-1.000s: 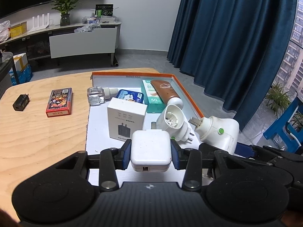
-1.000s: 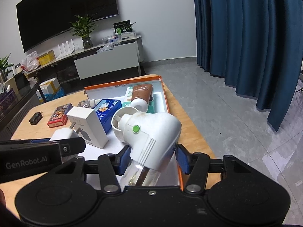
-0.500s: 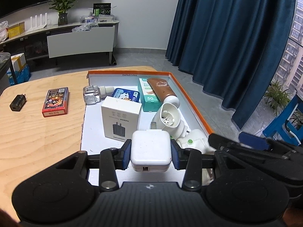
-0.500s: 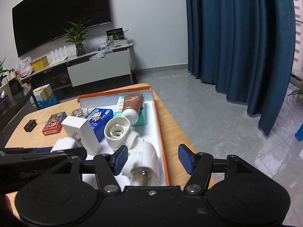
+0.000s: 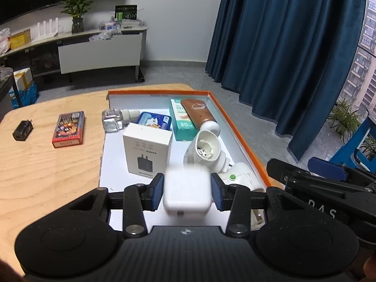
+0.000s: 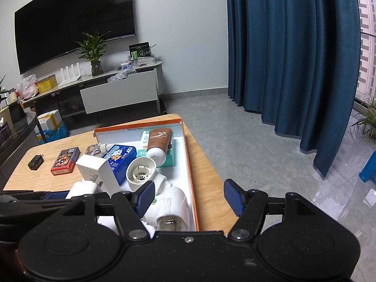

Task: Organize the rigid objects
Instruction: 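Open the right gripper while the left lowers the white charger into the lid and opens, then move both grippers to the black charger and the red card box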

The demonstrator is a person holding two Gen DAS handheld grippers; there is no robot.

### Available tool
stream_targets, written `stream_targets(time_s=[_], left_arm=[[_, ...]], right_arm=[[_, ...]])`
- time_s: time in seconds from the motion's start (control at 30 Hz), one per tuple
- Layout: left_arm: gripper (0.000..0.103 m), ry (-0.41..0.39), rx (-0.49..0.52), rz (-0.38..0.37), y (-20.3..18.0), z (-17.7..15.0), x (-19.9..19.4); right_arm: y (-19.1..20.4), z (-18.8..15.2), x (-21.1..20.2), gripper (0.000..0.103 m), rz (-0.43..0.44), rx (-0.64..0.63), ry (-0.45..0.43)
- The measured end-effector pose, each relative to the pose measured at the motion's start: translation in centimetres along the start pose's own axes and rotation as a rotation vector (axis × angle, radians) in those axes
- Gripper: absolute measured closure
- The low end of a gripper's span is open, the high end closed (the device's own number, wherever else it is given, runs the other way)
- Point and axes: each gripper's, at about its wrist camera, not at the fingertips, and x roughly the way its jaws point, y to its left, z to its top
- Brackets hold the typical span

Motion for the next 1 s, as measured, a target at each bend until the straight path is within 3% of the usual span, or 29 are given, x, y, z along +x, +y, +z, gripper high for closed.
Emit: stream_targets(time_s=[0.47,1.0], left_arm=[[0.046,-0.013,-0.045,0.009,2.5,0.3,-1.3],[0.042,-0.011,-0.168,0.2,12.8,1.3,-3.5]], right_arm=[[1.6,0.7,-0.5,0.023,0.019,-0.016,-0.01],[11.7,1.8,2.7,0.022,0.239,-0.111,0.068]])
